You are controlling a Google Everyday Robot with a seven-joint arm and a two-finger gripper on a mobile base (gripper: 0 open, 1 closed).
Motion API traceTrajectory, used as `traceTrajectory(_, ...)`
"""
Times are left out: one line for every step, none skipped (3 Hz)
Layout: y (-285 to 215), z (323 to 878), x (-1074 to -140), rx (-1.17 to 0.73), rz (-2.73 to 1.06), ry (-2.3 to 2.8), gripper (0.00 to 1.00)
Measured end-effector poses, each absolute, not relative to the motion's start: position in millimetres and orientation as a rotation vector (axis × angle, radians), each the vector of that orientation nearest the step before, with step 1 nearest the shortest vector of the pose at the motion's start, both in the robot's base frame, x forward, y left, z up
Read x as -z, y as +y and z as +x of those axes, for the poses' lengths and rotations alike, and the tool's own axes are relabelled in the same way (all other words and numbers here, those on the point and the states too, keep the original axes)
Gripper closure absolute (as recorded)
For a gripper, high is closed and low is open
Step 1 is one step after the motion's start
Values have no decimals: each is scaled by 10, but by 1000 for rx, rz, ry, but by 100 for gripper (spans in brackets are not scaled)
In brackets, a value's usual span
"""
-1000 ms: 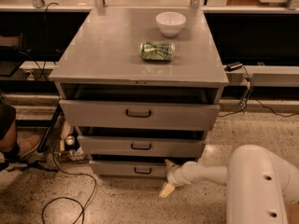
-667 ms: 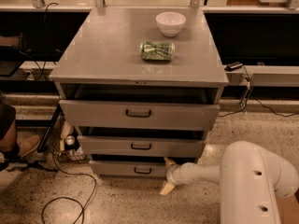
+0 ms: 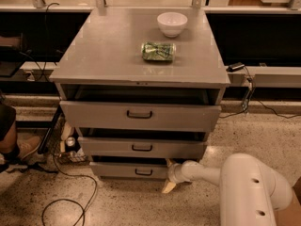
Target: Open bottom drawer
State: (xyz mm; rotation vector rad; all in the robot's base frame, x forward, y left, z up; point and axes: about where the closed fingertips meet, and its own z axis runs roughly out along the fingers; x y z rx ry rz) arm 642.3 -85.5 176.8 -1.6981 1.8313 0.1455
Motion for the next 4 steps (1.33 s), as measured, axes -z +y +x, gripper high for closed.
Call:
traceTrajectory(-889,6576,-1595,-203,-1698,1837,19)
traceTrajectory(-929,6618,-1617,-206,-1695,1839,42)
traceTrajectory(-929,6618,-1621,-206,-1695,1839,66)
traceTrajectory(-929,6618,-1644,-206,-1695,1839,89)
